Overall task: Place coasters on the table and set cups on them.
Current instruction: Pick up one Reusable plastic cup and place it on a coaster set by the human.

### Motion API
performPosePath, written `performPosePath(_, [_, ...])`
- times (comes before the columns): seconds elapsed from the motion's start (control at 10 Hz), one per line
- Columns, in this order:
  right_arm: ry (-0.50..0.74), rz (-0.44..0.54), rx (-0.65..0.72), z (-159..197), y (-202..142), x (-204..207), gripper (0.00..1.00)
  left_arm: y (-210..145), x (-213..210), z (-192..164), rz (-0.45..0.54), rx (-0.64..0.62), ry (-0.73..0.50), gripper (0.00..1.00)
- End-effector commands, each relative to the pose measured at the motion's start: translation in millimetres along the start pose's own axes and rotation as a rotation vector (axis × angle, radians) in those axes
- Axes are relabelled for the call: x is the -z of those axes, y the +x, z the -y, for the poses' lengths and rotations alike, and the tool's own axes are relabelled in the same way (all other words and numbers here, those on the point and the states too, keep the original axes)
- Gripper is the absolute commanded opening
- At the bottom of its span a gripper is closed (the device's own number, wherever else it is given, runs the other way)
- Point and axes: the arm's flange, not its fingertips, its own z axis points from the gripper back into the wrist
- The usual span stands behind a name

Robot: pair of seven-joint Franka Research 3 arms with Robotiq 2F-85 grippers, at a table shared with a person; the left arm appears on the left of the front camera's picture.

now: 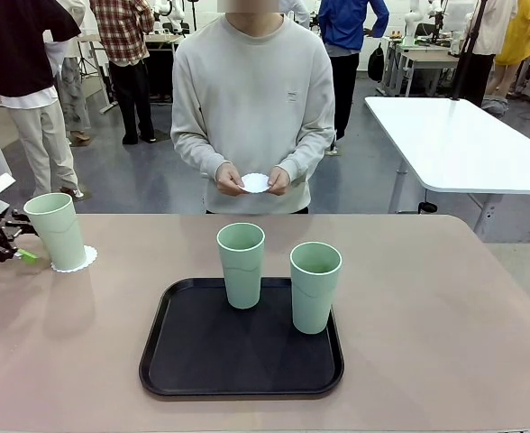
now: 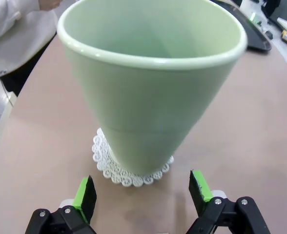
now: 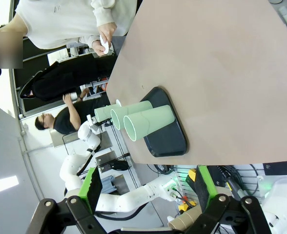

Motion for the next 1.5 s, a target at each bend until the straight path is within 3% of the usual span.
performPosePath(0.0, [0.017,-0.004,-0.005,1,-1,0,1.00,32,-17,32,-0.117,-0.048,0.070,1.00])
performPosePath(0.1, [0.017,-0.004,-0.005,1,-1,0,1.00,54,-31,47,-0.177,-0.095,0.148,1.00])
performPosePath(0.5, [0.017,-0.004,-0.005,1,-1,0,1.00,128,-62,103,-0.180,-0.259,0.306,1.00])
performPosePath(0.8, [0.017,-0.004,-0.005,1,-1,0,1.00,183,-85,145,-0.258,-0.384,0.381,1.00])
performPosePath(1.0, [0.017,-0.004,-0.005,1,-1,0,1.00,215,-81,170,-0.405,-0.483,0.375,1.00])
performPosePath(1.2, [0.017,-0.004,-0.005,1,-1,0,1.00,234,-69,185,-0.508,-0.500,0.357,1.00])
performPosePath(1.4, [0.017,-0.004,-0.005,1,-1,0,1.00,232,-63,192,-0.486,-0.506,0.334,1.00])
